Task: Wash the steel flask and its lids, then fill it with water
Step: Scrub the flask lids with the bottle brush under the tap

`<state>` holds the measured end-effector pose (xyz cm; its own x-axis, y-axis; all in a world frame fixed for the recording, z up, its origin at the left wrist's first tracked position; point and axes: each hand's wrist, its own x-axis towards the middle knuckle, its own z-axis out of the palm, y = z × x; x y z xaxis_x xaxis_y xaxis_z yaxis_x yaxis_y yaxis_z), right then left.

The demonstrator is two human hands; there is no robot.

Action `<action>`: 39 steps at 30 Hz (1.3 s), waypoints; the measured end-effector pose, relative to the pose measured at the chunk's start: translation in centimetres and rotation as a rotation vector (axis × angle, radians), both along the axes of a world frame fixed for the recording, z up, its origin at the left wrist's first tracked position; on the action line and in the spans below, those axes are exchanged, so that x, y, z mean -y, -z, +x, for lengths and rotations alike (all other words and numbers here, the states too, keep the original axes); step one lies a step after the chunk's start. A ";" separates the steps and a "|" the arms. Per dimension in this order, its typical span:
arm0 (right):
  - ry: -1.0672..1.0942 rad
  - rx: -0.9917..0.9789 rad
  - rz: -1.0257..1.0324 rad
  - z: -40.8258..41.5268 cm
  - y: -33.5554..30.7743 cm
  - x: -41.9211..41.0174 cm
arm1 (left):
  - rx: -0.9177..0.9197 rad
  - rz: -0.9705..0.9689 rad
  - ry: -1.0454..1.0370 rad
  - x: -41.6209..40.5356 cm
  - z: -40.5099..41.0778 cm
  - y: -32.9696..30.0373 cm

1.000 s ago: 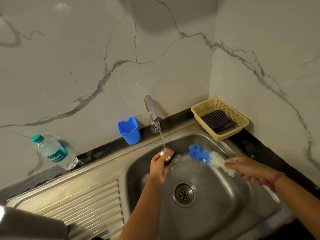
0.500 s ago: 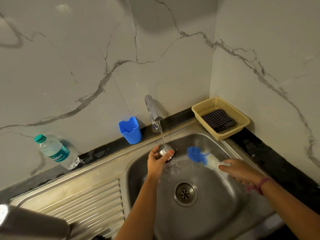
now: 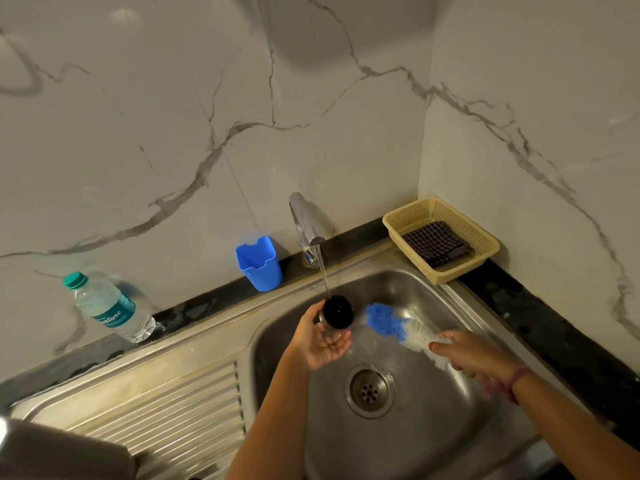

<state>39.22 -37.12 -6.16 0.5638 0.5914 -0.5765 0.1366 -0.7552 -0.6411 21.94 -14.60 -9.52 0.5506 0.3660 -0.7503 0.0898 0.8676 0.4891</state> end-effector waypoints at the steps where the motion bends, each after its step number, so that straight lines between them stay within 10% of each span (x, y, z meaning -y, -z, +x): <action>1: 0.001 -0.002 0.006 0.1 0.0 0.1 | -0.021 0.048 0.025 -0.2 -0.1 0.0; 16: 0.045 0.005 0.047 0.7 -0.2 0.0 | -0.307 0.951 0.612 -5.9 2.7 -4.4; 39: 0.003 -0.033 0.086 1.4 0.7 0.1 | -0.301 1.025 0.650 -5.5 3.4 -5.3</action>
<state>40.60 -37.26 -6.82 0.5472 0.6375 -0.5424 0.1119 -0.6978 -0.7075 25.38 -9.06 -4.24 0.7048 0.5803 -0.4080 0.5836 -0.1473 0.7986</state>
